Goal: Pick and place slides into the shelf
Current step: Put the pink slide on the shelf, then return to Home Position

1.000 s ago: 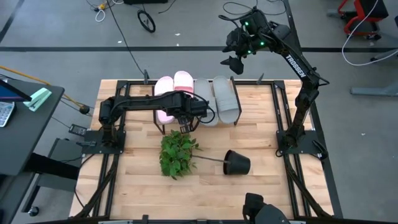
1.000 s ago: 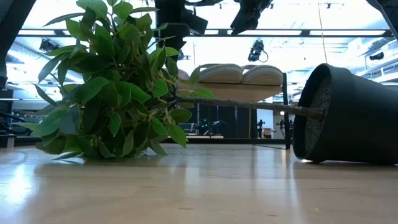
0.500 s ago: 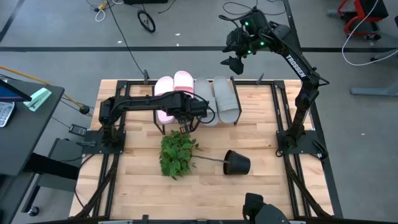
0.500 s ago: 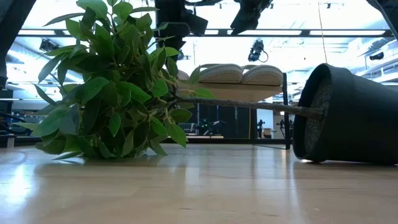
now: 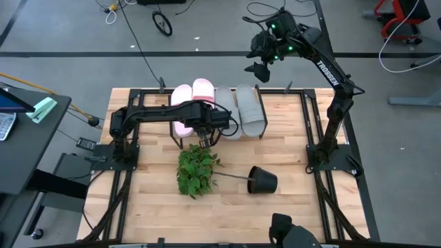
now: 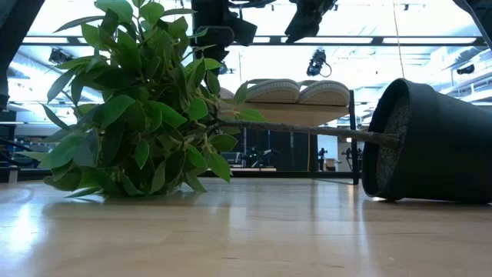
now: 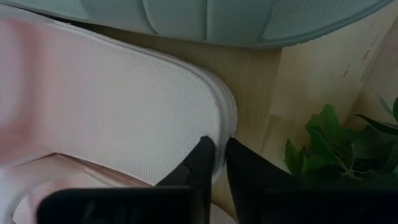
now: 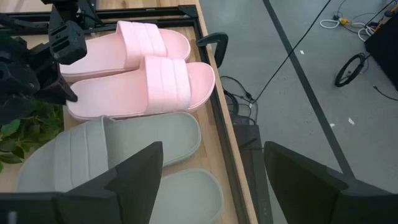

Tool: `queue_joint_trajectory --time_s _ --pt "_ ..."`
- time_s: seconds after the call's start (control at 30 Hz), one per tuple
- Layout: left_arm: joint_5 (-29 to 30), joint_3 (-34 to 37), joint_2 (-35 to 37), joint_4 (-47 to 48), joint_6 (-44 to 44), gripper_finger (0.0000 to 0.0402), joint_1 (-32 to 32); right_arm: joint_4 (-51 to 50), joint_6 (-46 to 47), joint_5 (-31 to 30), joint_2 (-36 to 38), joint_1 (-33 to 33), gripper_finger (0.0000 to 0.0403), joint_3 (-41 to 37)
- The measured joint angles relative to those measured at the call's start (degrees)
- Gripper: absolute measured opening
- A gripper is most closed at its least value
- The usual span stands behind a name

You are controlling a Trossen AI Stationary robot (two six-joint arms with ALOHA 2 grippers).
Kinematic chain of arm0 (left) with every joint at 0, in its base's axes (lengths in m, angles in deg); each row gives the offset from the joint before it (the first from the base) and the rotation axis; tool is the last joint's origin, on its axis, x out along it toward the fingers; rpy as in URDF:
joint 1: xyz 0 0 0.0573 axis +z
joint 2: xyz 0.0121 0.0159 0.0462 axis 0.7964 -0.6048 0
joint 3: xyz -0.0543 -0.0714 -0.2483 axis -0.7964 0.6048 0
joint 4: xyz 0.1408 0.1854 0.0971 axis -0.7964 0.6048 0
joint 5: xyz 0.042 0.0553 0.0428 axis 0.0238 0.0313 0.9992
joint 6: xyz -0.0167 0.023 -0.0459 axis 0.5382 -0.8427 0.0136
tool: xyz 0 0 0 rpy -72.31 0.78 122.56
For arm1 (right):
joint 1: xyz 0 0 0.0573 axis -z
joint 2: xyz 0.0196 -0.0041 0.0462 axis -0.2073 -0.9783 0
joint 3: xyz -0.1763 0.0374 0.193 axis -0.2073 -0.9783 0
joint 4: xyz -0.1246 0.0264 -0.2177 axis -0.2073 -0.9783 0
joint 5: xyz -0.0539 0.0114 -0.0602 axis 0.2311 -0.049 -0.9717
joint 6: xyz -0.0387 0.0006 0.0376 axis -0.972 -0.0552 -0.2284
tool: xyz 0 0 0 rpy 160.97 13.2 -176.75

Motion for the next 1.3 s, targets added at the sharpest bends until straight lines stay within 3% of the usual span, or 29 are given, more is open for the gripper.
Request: queue_joint_trajectory --time_s 0.3,0.6,0.83,1.3 --pt "-1.36 0.00 0.59 0.09 -0.36 0.0116 -0.56 -0.02 -0.41 -0.02 0.00 0.02 0.0284 0.00" --pt "0.29 0.00 5.13 -0.77 -0.65 0.0159 -0.71 -1.15 -0.94 0.09 0.00 0.02 0.0284 0.00" --pt "6.92 -0.02 11.61 -1.66 0.07 0.0153 -1.07 -4.72 -2.86 6.16 0.00 0.07 0.0284 0.00" --pt "15.25 0.02 18.89 -2.08 -0.56 0.0109 -0.99 -9.64 -3.28 5.29 0.00 0.00 0.0251 0.00"
